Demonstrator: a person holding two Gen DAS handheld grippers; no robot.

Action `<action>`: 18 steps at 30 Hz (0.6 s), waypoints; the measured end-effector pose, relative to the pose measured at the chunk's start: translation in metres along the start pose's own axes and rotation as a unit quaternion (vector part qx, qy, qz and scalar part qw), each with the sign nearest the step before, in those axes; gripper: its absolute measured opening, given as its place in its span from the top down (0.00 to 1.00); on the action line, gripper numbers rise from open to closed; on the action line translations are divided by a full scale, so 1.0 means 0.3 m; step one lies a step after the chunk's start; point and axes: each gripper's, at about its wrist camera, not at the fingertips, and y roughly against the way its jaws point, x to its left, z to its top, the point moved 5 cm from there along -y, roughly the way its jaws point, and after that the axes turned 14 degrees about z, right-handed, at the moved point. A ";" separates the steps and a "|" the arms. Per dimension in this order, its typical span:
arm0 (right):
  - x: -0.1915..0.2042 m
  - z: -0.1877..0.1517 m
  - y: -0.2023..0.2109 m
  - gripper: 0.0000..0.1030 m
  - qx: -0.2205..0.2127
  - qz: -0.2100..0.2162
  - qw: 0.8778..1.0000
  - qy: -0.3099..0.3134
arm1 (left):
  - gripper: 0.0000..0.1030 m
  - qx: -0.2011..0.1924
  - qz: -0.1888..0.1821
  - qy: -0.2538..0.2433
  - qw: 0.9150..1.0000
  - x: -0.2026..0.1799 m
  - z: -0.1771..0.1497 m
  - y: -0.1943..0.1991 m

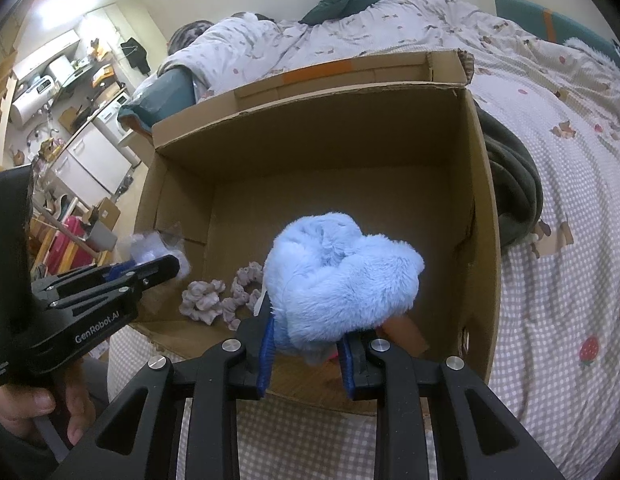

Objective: Organize soft objects
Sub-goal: 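Carry the blue plush over the box and open the right tool to drop it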

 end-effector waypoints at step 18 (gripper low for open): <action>-0.045 0.008 0.028 0.24 -0.021 0.008 0.999 -0.041 | 0.46 -0.004 0.006 0.017 1.000 0.020 0.009 0.008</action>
